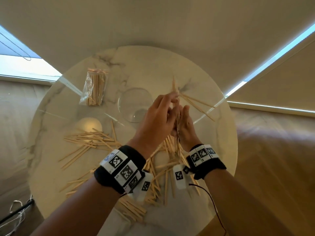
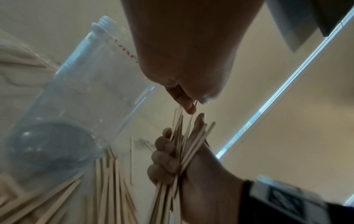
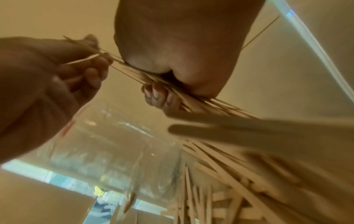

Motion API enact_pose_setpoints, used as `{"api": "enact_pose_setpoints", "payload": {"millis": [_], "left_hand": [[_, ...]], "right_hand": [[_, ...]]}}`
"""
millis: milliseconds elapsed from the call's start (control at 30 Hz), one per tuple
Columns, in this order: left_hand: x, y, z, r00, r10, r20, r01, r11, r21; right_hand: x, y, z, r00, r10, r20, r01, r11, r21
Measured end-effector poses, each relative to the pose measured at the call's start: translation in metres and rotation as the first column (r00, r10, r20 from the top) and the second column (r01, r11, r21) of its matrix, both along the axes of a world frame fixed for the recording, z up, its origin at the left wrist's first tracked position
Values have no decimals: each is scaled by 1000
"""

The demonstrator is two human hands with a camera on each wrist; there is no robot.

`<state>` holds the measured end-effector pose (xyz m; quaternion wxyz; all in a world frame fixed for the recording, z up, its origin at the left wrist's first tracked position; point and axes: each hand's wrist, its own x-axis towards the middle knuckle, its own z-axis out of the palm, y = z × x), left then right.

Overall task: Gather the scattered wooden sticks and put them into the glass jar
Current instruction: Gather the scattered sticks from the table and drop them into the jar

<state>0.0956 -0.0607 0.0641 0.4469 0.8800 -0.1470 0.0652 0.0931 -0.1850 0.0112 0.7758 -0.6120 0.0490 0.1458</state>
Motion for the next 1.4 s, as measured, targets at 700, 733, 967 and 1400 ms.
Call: {"api": "enact_pose_setpoints", "payload": {"millis": [700, 733, 967, 1400], "left_hand": [[-38, 6, 2, 978, -149, 145, 121, 975, 186], [-52, 12, -8, 988, -124, 93, 100, 969, 226], [-104, 17, -35, 862, 58, -504, -86, 996, -33], [-148, 116, -31, 814, -25, -581, 46, 999, 22]], "right_hand": [[24, -12, 22, 920, -166, -355, 280, 913, 298], [27, -13, 25, 898, -195, -395, 342, 873, 348], [7, 0, 30, 731, -283, -621, 631, 629, 455], [-71, 98, 21, 586, -342, -734, 742, 591, 317]]}}
